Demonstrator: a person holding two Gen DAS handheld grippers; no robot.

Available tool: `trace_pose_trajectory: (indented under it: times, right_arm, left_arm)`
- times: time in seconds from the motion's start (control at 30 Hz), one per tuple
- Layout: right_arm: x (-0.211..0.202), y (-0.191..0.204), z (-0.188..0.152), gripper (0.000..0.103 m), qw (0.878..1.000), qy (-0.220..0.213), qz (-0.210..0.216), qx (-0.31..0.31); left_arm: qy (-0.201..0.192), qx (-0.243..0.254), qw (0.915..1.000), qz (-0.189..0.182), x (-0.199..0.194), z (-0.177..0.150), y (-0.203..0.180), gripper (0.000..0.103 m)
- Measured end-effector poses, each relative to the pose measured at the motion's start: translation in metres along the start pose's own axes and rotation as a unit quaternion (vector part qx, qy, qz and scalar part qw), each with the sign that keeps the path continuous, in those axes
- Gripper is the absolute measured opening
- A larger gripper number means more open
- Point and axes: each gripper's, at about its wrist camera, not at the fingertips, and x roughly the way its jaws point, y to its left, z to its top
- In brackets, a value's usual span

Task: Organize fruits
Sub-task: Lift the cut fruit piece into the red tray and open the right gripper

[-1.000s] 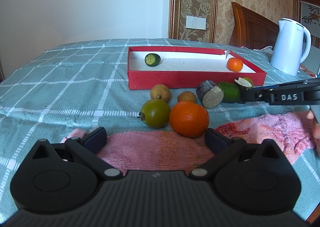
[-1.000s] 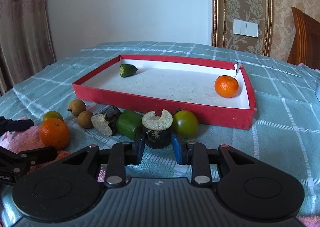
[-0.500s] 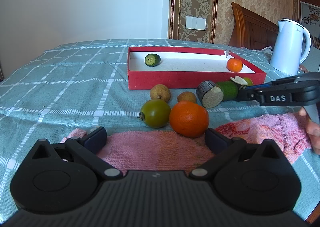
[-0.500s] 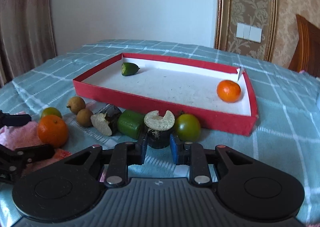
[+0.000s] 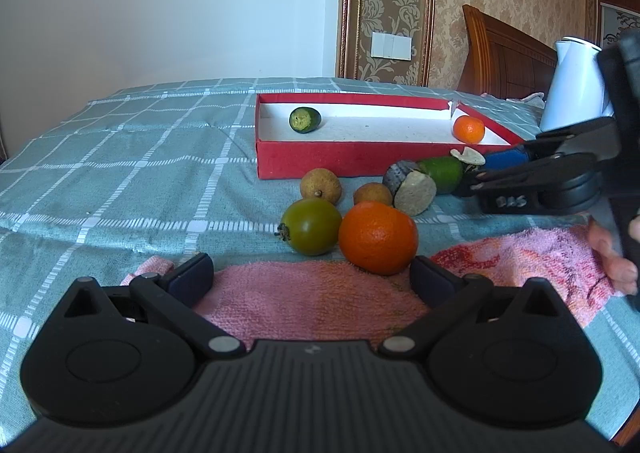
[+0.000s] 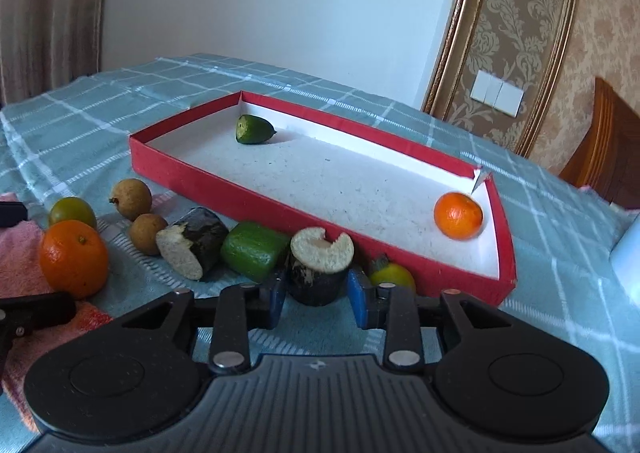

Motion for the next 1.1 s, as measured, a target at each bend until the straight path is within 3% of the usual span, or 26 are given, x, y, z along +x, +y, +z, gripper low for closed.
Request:
trace_pose_trajectory:
  times: [0.1,0.17,0.63,0.87,1.1]
  right_arm:
    - [0.006,0.002,-0.002,0.041,1.000,-0.009,-0.012,0.001]
    - [0.004,-0.003,-0.002,0.037,1.000,-0.007,0.003,0.013]
    - [-0.022,-0.027,-0.017,0.037,0.993,-0.019,0.066,0.099]
    - [-0.041,-0.038,-0.011,0.037,0.992,-0.045,0.059,0.101]
    - [-0.033,-0.059,0.014,0.037,0.991,-0.066,0.034,0.116]
  left_arm:
    - [0.000,0.000,1.0000,0.000,0.000,0.000,0.000,0.103]
    - [0.000,0.001,1.0000,0.000,0.000,0.000,0.000,0.103]
    - [-0.001,0.000,1.0000,-0.001,-0.001,0.000,0.000,0.103]
    - [-0.001,0.000,1.0000,-0.001,-0.001,0.000,0.000,0.103]
    - [-0.001,0.000,1.0000,0.000,-0.001,0.000,0.000,0.103]
